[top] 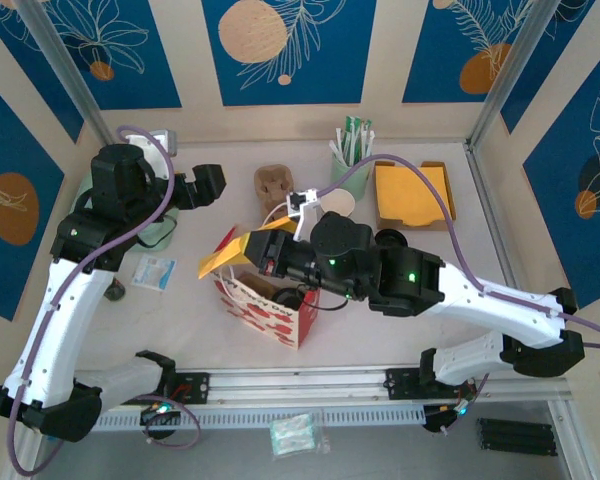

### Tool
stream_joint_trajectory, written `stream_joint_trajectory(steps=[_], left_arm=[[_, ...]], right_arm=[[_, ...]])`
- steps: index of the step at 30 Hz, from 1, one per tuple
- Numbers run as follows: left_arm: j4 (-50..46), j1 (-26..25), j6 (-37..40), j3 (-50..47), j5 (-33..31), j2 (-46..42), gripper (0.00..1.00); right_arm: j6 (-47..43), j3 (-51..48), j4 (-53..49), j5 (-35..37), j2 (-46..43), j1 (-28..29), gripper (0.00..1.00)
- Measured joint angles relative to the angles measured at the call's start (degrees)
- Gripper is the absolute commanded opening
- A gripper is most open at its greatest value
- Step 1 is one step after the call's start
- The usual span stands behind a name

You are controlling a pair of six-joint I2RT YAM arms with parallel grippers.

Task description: Pack the takeout coffee

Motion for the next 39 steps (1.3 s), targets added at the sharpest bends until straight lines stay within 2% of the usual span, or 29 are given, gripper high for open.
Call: stream_joint_trajectory(steps=[24, 39], left_arm=[[0.2, 0.3, -0.5, -0.6, 0.4, -0.3, 0.99], [0.4, 0.3, -1.1, -1.2, 0.7, -0.6, 0.99]], right_arm=[[-1.0, 1.4, 0.0, 4.7, 0.0, 5.5, 0.00], [1.6, -2.4, -1.4, 8.7, -2.4, 4.4, 0.00]])
